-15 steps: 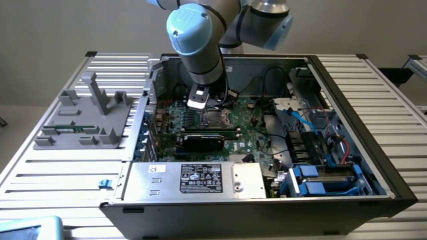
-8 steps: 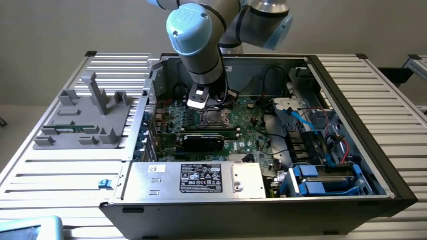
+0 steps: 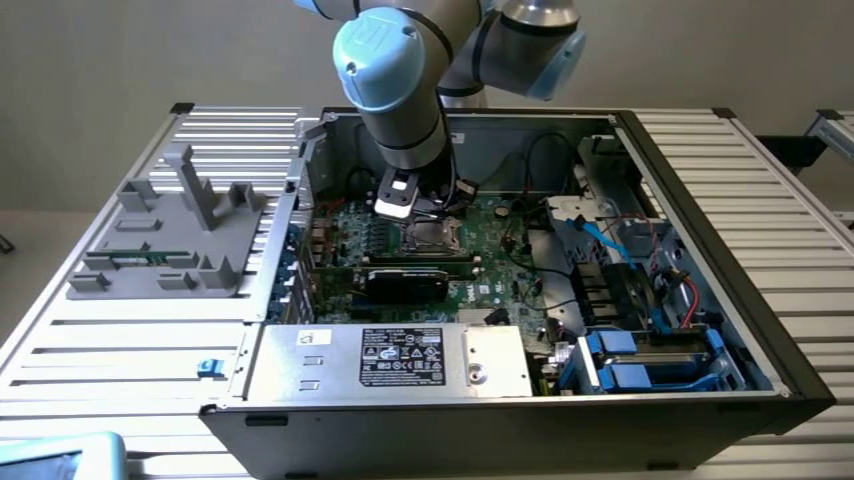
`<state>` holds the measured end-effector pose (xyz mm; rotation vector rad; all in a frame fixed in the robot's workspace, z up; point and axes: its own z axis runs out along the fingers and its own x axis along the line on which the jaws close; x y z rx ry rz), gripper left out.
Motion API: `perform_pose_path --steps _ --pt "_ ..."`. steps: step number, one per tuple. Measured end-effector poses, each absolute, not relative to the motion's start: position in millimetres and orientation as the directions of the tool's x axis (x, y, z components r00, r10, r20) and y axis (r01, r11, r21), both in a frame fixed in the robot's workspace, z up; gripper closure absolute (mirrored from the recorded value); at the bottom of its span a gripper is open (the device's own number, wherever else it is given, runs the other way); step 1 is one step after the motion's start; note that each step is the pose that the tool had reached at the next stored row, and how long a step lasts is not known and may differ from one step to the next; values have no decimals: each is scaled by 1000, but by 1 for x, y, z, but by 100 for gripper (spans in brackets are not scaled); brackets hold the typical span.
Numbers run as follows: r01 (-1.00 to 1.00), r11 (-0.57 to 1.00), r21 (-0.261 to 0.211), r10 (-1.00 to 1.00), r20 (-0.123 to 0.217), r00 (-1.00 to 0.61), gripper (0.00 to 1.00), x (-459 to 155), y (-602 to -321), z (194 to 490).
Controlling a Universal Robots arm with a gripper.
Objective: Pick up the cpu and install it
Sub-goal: 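Install the first cpu locking lever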
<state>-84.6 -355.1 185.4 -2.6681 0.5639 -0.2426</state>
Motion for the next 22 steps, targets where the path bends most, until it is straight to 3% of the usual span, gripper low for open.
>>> perform_pose_path --steps 16,22 --pt "-351 -836 -421 -420 83 904 89 -85 -355 192" --pt "-358 -836 -415 -420 67 905 89 -85 -355 205"
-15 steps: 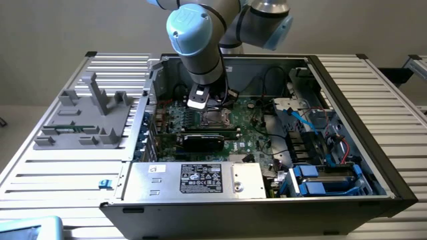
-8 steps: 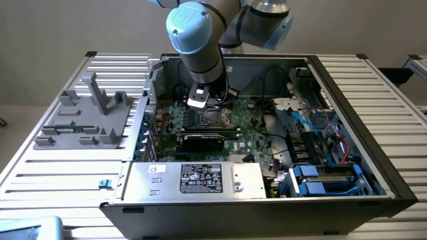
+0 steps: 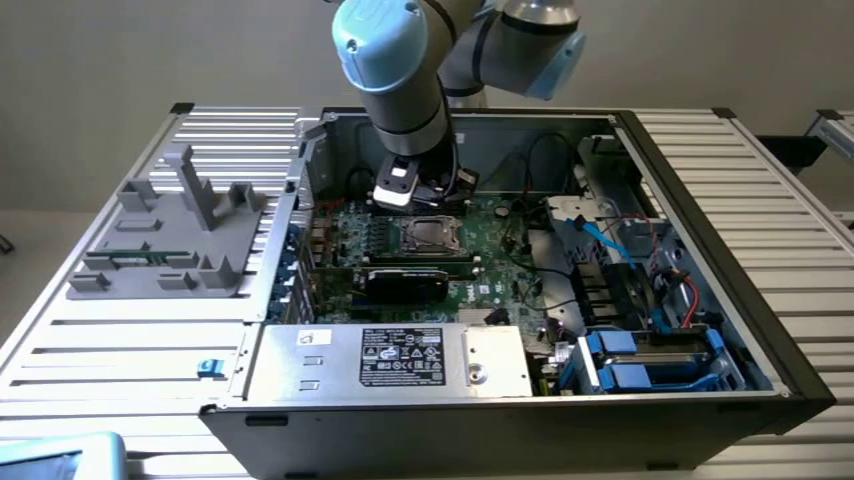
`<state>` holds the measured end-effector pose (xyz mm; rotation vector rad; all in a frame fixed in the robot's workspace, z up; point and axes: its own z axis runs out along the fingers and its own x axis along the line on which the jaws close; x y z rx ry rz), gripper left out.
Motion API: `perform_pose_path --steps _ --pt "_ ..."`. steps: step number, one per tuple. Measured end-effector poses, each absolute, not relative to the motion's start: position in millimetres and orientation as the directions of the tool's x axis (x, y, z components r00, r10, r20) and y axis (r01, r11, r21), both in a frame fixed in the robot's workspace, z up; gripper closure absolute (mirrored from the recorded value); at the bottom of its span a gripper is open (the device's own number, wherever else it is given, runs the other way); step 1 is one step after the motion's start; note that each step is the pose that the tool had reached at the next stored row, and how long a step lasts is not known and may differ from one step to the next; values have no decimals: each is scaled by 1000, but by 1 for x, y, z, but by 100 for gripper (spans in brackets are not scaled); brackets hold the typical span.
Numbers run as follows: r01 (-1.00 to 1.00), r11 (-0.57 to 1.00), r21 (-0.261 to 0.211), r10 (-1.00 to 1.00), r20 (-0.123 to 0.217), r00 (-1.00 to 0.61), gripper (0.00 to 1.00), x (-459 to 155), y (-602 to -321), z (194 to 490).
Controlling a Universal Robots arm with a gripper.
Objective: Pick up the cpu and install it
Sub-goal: 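Install the first cpu locking lever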
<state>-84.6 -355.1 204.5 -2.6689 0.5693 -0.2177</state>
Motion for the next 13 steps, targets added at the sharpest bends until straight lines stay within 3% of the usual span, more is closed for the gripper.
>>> perform_pose_path --steps 8,13 --pt "-391 -840 -376 -419 -8 908 89 -85 -355 207" --pt "-395 -852 -345 -415 -17 910 89 -85 -355 210"
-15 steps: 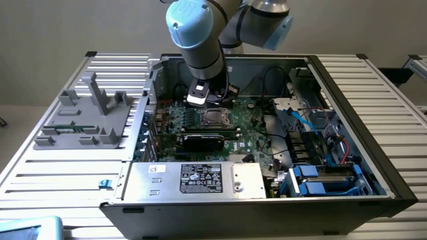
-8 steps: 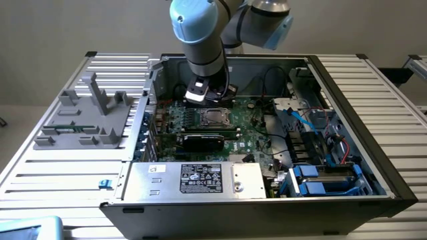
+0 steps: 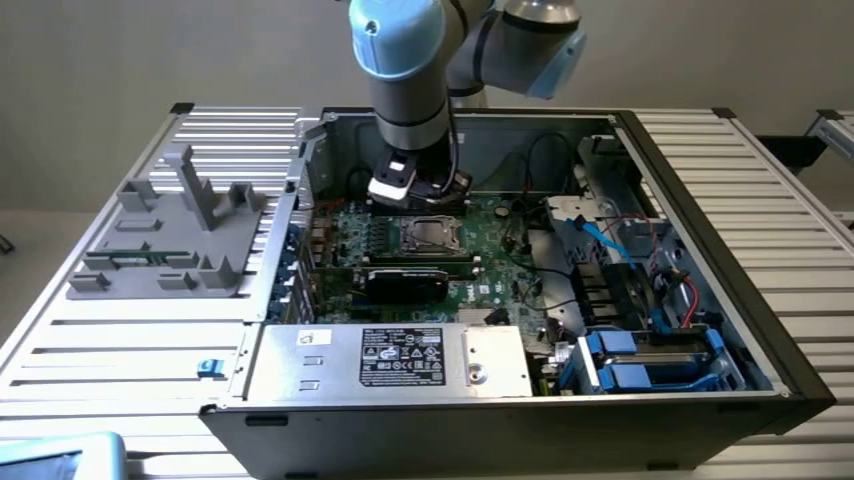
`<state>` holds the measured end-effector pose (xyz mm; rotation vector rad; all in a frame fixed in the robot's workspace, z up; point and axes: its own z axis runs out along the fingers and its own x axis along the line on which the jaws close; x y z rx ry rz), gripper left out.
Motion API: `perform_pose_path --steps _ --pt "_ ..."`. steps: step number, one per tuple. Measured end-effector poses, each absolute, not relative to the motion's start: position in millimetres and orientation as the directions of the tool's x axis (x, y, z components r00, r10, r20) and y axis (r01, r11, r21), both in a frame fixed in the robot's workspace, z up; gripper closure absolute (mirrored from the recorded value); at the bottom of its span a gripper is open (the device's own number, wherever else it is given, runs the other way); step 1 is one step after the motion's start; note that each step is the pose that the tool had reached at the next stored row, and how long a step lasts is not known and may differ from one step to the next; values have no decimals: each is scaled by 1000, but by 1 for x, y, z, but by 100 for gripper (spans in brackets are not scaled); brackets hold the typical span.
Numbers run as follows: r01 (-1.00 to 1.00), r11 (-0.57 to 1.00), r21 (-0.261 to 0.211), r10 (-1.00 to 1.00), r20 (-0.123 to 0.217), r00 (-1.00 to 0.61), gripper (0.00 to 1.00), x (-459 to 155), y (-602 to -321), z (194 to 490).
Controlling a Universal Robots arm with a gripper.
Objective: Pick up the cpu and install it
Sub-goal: 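Install the first cpu locking lever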
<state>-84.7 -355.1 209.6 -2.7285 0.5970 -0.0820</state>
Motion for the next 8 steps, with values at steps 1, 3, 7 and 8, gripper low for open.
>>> perform_pose_path --steps 1,3,7,8 --pt "-394 -854 -341 -414 -16 910 89 -85 -355 211" --pt "-394 -856 -335 -413 -16 911 89 -85 -355 216" --pt "-393 -863 -318 -411 -11 911 89 -85 -355 224" --pt "-393 -865 -314 -411 -10 912 89 -85 -355 226"
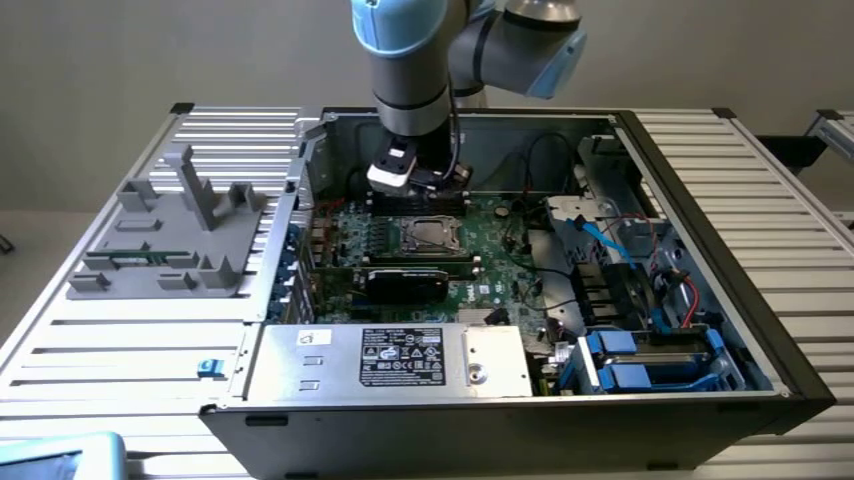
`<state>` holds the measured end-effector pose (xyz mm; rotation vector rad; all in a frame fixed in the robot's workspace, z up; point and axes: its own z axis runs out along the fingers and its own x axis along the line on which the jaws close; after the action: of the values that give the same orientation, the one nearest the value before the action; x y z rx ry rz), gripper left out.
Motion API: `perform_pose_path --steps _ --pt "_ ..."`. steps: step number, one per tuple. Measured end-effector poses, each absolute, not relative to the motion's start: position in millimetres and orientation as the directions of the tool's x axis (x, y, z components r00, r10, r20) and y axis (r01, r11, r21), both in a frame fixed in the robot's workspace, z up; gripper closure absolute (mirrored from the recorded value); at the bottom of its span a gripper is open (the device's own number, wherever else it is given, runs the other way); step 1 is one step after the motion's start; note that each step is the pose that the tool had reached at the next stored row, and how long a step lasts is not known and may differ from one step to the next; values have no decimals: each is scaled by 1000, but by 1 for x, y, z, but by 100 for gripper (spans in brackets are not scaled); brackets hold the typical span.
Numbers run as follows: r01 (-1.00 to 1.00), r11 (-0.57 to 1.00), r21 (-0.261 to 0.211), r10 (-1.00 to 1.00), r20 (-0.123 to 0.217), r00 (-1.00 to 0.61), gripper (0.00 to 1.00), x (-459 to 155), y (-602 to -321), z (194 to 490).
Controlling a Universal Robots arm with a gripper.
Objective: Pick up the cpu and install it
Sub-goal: 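Install the first cpu locking lever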
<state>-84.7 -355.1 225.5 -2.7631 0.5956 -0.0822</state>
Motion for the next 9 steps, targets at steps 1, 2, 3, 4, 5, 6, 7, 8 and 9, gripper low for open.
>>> perform_pose_path --steps 1,2,3,4,5,6,7,8,9 --pt "-392 -867 -308 -410 -8 912 89 -85 -355 227" --pt "-392 -870 -301 -409 -5 912 89 -85 -355 228" --pt "-391 -873 -293 -408 -3 913 89 -85 -355 229" --pt "-390 -876 -285 -407 0 913 89 -85 -355 229" --pt "-389 -879 -275 -406 3 914 89 -85 -355 230" --pt "-387 -883 -264 -403 8 915 89 -85 -355 230" --pt "-385 -888 -252 -401 12 916 89 -85 -355 230" --pt "-382 -893 -239 -397 17 918 89 -85 -355 230" --pt "-379 -897 -227 -393 22 919 89 -85 -355 230"
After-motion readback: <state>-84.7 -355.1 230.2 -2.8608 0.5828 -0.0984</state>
